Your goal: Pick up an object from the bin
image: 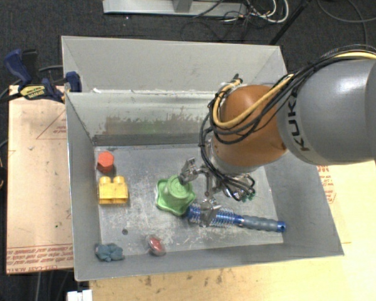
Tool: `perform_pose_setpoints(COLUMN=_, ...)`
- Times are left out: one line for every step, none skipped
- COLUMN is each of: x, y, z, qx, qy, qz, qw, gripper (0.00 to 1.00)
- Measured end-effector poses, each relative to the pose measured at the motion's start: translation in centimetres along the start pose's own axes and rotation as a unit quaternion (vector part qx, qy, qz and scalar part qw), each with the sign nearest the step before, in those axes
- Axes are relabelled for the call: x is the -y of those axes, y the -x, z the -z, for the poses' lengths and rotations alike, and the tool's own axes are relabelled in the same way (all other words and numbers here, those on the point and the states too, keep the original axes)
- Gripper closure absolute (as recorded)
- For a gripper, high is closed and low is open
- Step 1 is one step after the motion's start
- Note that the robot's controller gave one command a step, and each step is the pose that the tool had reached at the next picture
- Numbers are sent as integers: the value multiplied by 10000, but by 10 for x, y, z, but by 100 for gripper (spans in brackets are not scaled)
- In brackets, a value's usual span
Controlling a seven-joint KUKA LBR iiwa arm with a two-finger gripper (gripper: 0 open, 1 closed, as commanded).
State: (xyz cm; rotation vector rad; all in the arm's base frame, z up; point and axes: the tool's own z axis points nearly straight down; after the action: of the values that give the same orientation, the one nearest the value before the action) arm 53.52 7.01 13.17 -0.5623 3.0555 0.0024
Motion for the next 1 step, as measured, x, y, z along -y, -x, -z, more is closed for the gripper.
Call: perform_pose_setpoints(x=0, y=1, z=1, qx=13, qy=5, qz=-6, qw=10000, gripper=100)
